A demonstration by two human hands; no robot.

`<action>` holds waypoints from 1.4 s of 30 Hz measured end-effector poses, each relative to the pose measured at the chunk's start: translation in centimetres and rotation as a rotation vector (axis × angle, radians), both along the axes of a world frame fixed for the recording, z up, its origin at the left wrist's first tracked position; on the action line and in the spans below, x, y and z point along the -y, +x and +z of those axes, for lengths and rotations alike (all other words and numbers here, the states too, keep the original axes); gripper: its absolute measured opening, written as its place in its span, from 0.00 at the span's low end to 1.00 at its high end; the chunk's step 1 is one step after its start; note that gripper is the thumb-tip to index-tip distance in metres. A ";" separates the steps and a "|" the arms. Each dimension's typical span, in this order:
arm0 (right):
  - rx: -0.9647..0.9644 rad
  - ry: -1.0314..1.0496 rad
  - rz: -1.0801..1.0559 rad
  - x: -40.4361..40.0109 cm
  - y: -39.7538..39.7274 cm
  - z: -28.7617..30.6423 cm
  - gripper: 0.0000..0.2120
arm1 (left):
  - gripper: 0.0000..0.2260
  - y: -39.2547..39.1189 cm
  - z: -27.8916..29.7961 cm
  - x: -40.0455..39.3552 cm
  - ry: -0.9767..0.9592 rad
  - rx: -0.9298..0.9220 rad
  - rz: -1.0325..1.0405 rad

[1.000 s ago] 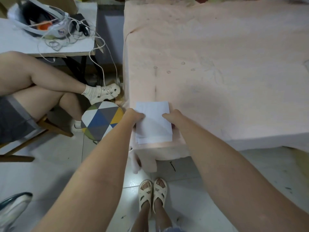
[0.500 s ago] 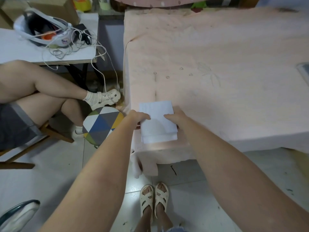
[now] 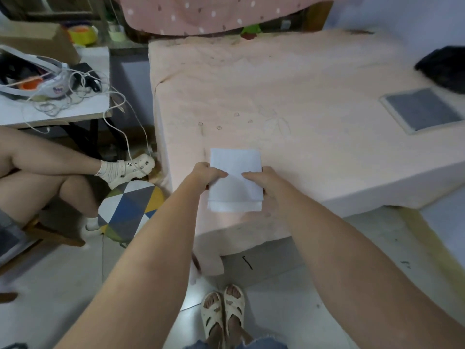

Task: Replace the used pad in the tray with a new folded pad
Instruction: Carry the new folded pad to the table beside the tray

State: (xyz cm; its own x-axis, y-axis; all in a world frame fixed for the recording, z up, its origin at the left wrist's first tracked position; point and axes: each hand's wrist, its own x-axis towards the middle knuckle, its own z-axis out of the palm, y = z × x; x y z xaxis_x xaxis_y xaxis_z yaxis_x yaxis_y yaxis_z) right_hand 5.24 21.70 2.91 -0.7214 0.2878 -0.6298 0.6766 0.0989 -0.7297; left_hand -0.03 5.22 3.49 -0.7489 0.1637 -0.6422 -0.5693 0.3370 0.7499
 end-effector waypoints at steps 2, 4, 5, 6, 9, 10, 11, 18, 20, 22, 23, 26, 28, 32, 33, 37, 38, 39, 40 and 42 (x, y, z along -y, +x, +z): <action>0.002 0.021 -0.025 -1.0 0.6 0.3 0.21 | 0.25 0.2 0.1 -1.2 0.002 -0.010 -0.025; 0.009 0.040 -0.070 -2.1 1.3 0.5 0.23 | 0.24 0.4 -0.1 -2.5 0.003 -0.013 -0.047; 0.006 0.041 -0.097 -2.5 1.8 0.5 0.23 | 0.22 0.6 -0.1 -3.2 0.004 -0.017 -0.062; 0.000 0.037 -0.126 -3.0 2.3 0.4 0.23 | 0.19 0.8 -0.2 -3.9 0.008 -0.024 -0.080; -0.026 0.017 -0.224 -4.6 4.3 0.0 0.22 | 0.13 1.5 -0.6 -6.4 0.018 -0.043 -0.131; -0.030 0.019 -0.254 -5.3 4.9 -0.1 0.22 | 0.12 1.9 -0.7 -7.3 0.012 -0.048 -0.149; -0.027 0.024 -0.280 -6.0 5.6 -0.1 0.23 | 0.12 2.2 -0.8 -8.3 0.003 -0.052 -0.171; -0.028 0.048 -0.427 -12.1 10.0 0.4 0.22 | 0.14 4.5 -0.8 -16.3 -0.016 -0.072 -0.334; -0.025 0.057 -0.468 -14.2 11.4 0.5 0.20 | 0.13 5.4 -0.6 -18.8 -0.014 -0.074 -0.379; -0.031 0.064 -0.509 -16.4 12.9 0.6 0.20 | 0.12 6.4 -0.4 -21.5 -0.012 -0.081 -0.422; -0.034 0.066 -0.528 -17.5 13.7 0.6 0.20 | 0.12 7.0 -0.4 -22.8 -0.006 -0.085 -0.441; -0.033 0.067 -0.576 -20.9 16.1 0.9 0.21 | 0.11 8.8 -0.3 -26.6 0.014 -0.095 -0.504; -0.047 0.045 -0.615 -23.1 17.6 1.1 0.20 | 0.11 10.1 -0.2 -29.1 0.013 -0.102 -0.548; -0.082 -0.005 -0.691 -27.1 20.3 1.4 0.21 | 0.13 12.0 0.1 -33.9 0.005 -0.111 -0.616; -0.086 -0.012 -0.705 -28.0 20.9 1.4 0.21 | 0.13 12.4 0.1 -35.0 0.001 -0.113 -0.630; -0.105 -0.026 -0.749 -31.0 23.2 1.1 0.23 | 0.11 13.7 0.1 -39.0 0.008 -0.140 -0.697; -0.100 -0.018 -0.761 -31.6 23.7 1.0 0.24 | 0.11 14.1 0.1 -39.9 0.012 -0.142 -0.716; -0.093 -0.008 -0.779 -32.2 24.2 0.9 0.24 | 0.11 14.4 0.1 -40.8 0.016 -0.142 -0.734; -0.088 -0.001 -0.800 -32.8 24.7 0.8 0.25 | 0.11 14.8 0.0 -41.6 0.021 -0.140 -0.749; -0.072 0.002 -0.830 -33.9 25.5 0.5 0.25 | 0.11 15.5 -0.1 -43.2 0.042 -0.128 -0.775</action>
